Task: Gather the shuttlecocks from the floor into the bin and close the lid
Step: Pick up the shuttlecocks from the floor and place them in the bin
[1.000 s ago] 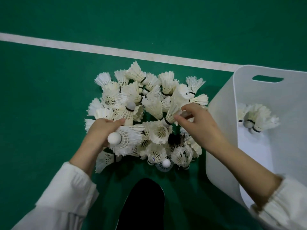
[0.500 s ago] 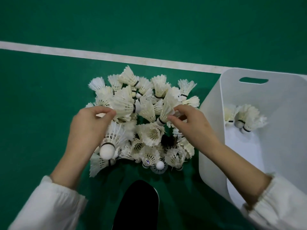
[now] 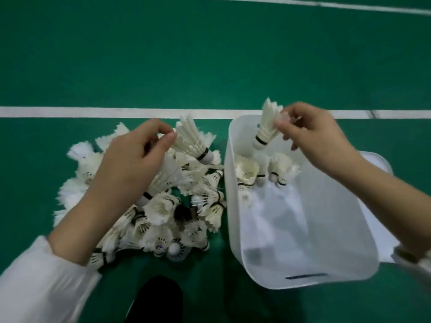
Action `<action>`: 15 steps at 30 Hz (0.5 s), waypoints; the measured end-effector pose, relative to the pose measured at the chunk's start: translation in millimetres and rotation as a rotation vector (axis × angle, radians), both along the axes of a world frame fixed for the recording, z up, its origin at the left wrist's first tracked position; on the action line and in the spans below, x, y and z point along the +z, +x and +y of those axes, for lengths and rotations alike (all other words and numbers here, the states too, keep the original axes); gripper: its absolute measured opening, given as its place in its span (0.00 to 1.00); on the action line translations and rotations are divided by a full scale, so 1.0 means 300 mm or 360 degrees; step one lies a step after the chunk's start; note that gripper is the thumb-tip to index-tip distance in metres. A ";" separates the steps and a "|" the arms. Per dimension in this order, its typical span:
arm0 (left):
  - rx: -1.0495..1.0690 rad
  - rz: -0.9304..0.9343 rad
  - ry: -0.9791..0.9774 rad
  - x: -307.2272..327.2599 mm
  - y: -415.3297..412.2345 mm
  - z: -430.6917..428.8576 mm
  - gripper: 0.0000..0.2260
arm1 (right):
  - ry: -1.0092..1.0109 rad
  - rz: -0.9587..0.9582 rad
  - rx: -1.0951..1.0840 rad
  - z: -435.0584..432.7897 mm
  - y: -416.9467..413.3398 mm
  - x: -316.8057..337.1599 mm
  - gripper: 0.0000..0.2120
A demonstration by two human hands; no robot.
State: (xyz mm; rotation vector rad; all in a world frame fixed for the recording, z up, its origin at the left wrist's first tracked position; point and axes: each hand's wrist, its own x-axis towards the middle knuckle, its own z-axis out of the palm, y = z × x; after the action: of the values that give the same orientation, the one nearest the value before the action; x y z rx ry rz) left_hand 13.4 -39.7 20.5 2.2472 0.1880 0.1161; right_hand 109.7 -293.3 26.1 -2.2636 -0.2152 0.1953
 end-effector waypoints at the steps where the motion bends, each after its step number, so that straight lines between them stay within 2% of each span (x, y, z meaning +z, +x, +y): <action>1: -0.0052 0.0014 0.0032 -0.004 0.009 -0.029 0.06 | -0.0086 0.0050 -0.0034 -0.047 -0.008 -0.038 0.06; 8: -0.0228 0.0123 0.0010 -0.080 -0.025 -0.132 0.07 | -0.0614 0.0546 0.0039 -0.181 -0.083 -0.416 0.06; 11: -0.0210 0.0136 0.0012 -0.104 -0.036 -0.145 0.08 | -0.0576 0.0560 -0.0028 -0.181 -0.077 -0.498 0.08; 15: -0.0179 0.0113 0.0000 -0.118 -0.030 -0.150 0.07 | -0.0456 0.0525 -0.0048 -0.161 -0.043 -0.544 0.06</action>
State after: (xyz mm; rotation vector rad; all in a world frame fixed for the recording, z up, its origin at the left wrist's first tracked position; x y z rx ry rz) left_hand 4.4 -84.8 -14.8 2.2582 0.0992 -0.0238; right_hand 96.8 -341.7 -137.0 -2.4712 0.0239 0.6106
